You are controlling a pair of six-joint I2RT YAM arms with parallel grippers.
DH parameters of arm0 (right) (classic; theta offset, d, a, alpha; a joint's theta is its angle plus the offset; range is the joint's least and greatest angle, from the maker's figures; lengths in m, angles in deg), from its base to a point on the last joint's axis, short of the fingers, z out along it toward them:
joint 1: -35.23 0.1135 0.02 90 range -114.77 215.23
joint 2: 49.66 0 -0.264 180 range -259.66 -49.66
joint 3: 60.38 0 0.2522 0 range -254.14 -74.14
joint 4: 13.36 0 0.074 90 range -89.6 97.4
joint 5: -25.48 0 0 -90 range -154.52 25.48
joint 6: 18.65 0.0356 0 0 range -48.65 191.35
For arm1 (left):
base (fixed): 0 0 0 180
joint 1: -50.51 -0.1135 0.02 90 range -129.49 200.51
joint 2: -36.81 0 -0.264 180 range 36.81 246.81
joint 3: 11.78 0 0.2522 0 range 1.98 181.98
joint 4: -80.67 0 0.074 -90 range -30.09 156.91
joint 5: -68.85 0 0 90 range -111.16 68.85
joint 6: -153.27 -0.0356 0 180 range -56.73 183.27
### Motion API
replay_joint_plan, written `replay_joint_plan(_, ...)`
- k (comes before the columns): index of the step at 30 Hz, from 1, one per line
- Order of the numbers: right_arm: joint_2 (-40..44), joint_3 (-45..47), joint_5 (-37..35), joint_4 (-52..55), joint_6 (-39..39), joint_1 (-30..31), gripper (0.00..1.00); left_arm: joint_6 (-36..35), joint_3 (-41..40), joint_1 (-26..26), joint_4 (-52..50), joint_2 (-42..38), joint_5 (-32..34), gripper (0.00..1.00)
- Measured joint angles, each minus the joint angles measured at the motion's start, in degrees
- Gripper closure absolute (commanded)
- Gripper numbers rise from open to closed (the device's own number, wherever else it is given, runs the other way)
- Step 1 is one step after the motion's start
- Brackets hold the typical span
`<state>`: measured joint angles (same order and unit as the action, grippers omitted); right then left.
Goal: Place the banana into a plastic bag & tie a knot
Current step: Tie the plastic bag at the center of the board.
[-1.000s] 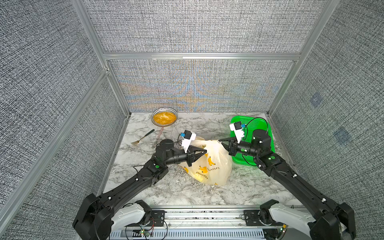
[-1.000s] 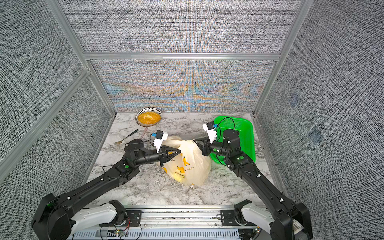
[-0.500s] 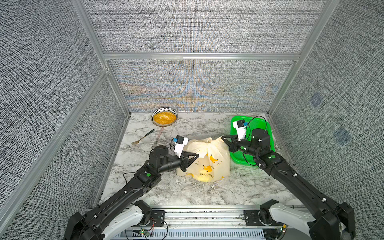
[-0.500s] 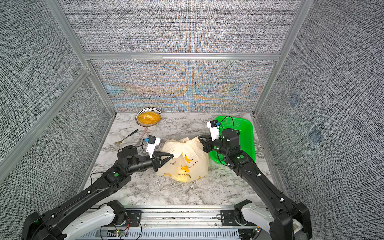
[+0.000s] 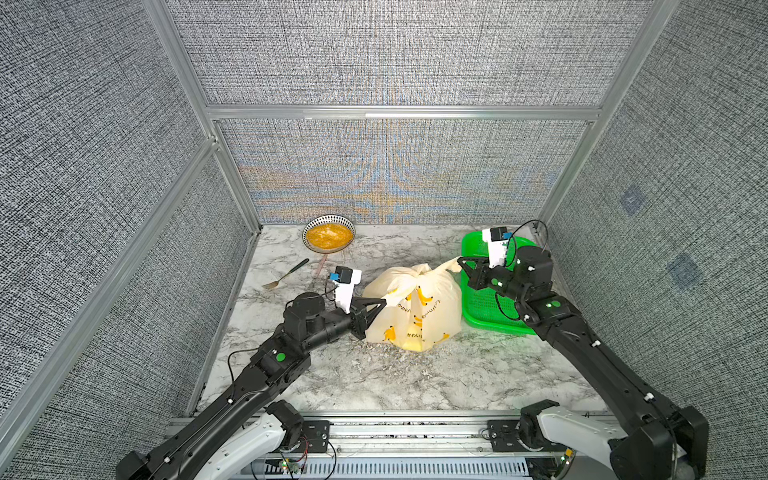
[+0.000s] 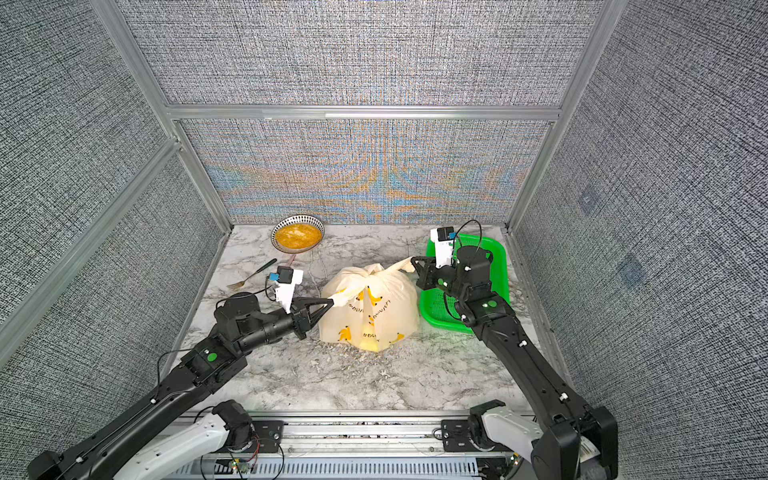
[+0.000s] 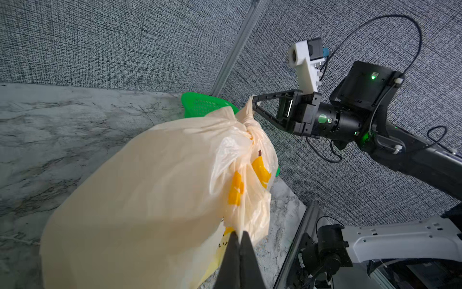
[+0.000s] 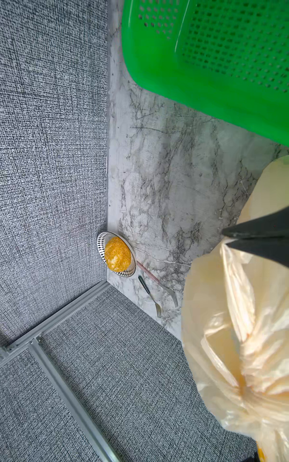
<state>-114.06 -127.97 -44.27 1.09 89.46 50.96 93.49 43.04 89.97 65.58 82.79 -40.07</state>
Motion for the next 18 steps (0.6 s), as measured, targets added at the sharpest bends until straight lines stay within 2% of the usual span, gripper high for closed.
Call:
replay_joint_plan(11, 0.50, -2.10, 2.45, 0.02, 0.00, -5.27, 1.00, -2.82, 9.27, -1.40, -9.49, 2.29, 8.02, 1.00)
replay_joint_plan(18, 0.39, -2.10, 3.98, 0.02, 0.07, -8.28, 1.00, -3.26, 13.97, -4.81, -12.59, 6.14, 9.14, 1.00)
